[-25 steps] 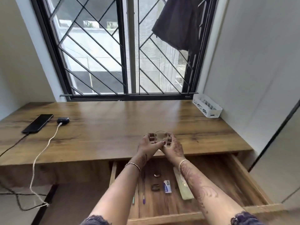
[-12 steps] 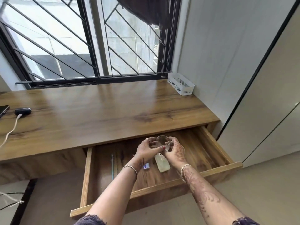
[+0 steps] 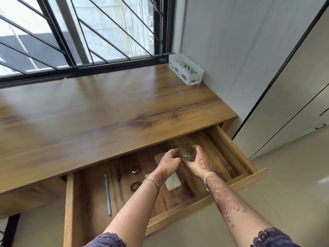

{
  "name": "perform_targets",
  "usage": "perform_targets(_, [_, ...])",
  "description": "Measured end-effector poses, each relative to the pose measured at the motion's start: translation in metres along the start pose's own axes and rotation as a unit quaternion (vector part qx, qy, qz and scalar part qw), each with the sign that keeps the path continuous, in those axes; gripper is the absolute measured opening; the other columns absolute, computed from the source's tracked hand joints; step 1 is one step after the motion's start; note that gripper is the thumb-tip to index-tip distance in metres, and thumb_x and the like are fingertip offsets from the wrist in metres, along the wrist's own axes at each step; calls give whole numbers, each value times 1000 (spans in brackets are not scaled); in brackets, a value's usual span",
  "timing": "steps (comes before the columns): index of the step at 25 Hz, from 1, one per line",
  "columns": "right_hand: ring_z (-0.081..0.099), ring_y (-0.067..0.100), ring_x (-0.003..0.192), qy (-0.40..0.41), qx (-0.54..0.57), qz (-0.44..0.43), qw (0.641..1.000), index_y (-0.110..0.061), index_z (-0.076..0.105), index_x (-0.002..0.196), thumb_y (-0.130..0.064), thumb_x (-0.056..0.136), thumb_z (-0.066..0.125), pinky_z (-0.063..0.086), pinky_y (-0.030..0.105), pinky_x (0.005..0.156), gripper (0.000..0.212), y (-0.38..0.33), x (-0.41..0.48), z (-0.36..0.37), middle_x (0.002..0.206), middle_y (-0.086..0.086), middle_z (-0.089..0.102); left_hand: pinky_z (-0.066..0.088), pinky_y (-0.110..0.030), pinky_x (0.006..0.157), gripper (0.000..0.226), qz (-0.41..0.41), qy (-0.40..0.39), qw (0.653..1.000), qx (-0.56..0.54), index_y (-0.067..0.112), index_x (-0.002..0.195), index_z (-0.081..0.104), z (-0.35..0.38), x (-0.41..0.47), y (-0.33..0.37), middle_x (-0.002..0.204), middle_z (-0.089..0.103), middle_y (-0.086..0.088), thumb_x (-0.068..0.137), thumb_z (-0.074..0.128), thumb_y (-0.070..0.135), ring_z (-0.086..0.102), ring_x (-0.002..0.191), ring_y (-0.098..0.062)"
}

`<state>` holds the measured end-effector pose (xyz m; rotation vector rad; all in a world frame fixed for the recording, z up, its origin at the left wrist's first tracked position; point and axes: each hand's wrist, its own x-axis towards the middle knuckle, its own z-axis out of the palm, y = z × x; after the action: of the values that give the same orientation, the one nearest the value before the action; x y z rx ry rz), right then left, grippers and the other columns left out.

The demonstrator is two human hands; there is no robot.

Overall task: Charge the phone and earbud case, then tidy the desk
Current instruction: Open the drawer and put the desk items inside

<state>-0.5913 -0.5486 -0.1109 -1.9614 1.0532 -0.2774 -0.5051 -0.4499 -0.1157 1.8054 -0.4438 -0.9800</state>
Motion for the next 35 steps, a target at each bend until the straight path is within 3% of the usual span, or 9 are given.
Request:
perform_targets(3, [61,20,106,-10,-15,17,1000,-18,49,123,-23,72,79,41,20,84,59,3,8,0,109,0,62,48,-38,100,59,-8,10,999,35,28,114,64,3,4,2,111,70,6,60,41,19,63,108,-17])
perform_targets(6, [61,23,109,-11,-29,22,999,-16,51,120,-22,70,80,45,26,90,58,7,11,2,115,5,65,48,-33,99,50,-10,10,997,72,27,113,64,3,2,6,111,69,6,69,42,21,62,104,-15])
perform_targets(10, [60,24,114,-24,-41,31,998,-13,50,124,-24,69,81,46,30,98,64,12,12,5,121,6,63,49,-39,99,70,-33,15,995,90,30,120,60,8,15,-11,113,70,6,52,45,37,63,109,-18])
perform_targets(14, [60,25,114,-27,-45,40,998,-17,49,125,-25,69,79,46,34,99,64,16,12,7,121,7,63,49,-39,100,77,-46,5,995,89,30,125,57,12,22,-24,117,68,7,49,47,38,62,111,-16])
perform_targets(19, [57,27,118,-29,-39,47,998,-18,45,129,-25,72,77,44,35,101,65,17,15,10,125,8,61,44,-34,106,75,-27,-21,995,89,23,133,51,13,4,-6,129,62,2,59,48,24,55,122,-14])
perform_targets(27, [31,25,140,-21,-13,28,999,-14,16,148,-17,75,78,26,29,113,97,5,6,-2,153,11,28,42,-34,108,83,-16,-2,998,63,23,142,41,7,-21,12,135,56,3,59,50,26,52,126,-14])
perform_targets(31, [25,23,143,-9,-21,-3,1000,-15,11,150,-17,74,79,21,29,115,102,4,-15,-9,156,8,21,44,-39,106,85,-9,14,999,48,24,141,43,3,-42,8,136,56,3,56,52,31,55,123,-16])
perform_targets(35, [25,23,143,2,-47,-18,999,-15,15,150,-22,72,80,23,33,117,102,6,-44,-16,156,7,21,44,-40,106,66,9,47,998,28,17,143,40,2,-88,10,142,48,2,78,48,7,48,130,-15])
